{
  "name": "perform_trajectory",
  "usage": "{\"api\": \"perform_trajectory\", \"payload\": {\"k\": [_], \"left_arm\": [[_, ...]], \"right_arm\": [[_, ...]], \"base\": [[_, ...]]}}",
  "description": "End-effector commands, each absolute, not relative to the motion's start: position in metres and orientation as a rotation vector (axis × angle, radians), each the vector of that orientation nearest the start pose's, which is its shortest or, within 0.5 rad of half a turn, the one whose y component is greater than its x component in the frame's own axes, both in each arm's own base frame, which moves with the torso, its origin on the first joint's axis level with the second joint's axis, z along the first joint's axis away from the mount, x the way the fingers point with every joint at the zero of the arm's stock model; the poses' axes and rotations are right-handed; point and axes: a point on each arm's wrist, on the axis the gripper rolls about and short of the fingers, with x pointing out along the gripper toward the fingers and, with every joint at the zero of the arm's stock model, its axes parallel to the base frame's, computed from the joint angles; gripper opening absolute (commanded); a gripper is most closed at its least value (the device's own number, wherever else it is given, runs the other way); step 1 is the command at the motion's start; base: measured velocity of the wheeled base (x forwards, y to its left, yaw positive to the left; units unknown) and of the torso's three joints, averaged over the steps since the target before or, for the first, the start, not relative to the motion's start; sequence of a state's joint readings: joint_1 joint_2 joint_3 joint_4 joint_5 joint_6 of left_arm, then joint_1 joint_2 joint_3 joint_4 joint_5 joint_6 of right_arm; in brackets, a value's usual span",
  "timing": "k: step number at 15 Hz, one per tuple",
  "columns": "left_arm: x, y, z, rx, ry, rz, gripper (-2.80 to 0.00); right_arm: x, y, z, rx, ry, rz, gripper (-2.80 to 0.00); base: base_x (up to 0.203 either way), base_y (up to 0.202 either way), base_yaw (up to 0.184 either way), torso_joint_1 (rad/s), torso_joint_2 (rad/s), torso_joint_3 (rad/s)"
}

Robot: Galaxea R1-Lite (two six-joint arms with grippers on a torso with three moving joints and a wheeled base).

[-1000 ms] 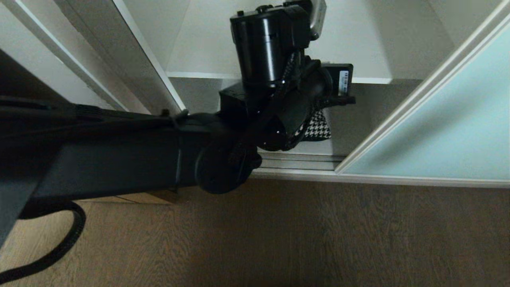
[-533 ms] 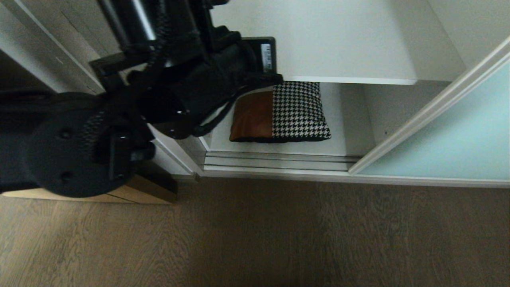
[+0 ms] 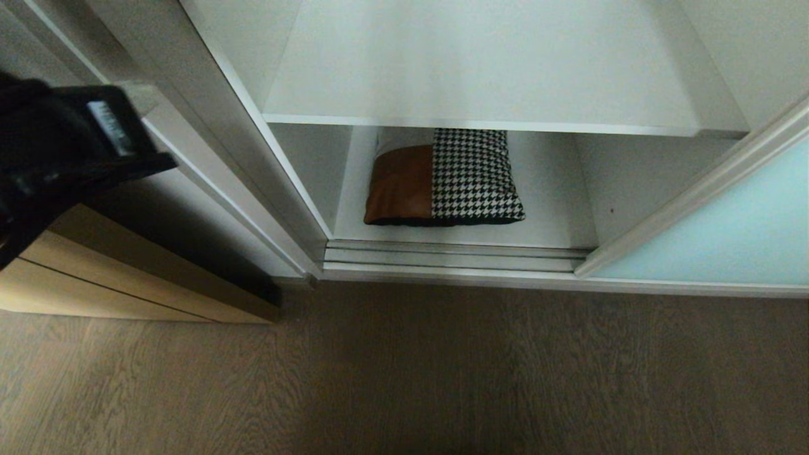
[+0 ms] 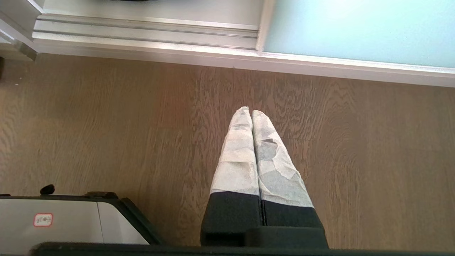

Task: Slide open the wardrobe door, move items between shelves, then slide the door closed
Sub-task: Open the door

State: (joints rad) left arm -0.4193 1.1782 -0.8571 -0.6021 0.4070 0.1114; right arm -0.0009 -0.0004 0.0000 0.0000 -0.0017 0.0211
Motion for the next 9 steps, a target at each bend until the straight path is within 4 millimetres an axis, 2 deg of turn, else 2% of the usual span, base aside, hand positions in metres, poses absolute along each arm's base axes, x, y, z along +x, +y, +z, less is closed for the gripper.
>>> {"api": "perform_trajectory", "payload": {"k": [1,4,5,9], "left_arm": [[0.107,-0.023,0.296,-0.002,-0.288,0.126,-2.8],[0.066,-0.005,0.245,0.014,-0.257,0.201,-2.8],[0.056,-0.002,0.234,0.002,-0.262,0.206,-2.8],[0.028,0.004,0.187,-0.049,-0.252,0.219,-2.8]], "right_arm": [[-0.023,0.0,0.075,0.021,0.002,-0.002,-2.8],[-0.023,0.0,0.075,0.02,0.001,-0.002,-2.8],[-0.023,0.0,0.075,0.021,0.001,-0.003,-2.8],[-0.023,0.0,0.075,0.021,0.002,-0.002,-2.8]], "base": [[0.0,0.0,0.0,0.0,0.0,0.0],[0.0,0.0,0.0,0.0,0.0,0.0],[0.0,0.0,0.0,0.0,0.0,0.0],[0.0,0.0,0.0,0.0,0.0,0.0]]}}
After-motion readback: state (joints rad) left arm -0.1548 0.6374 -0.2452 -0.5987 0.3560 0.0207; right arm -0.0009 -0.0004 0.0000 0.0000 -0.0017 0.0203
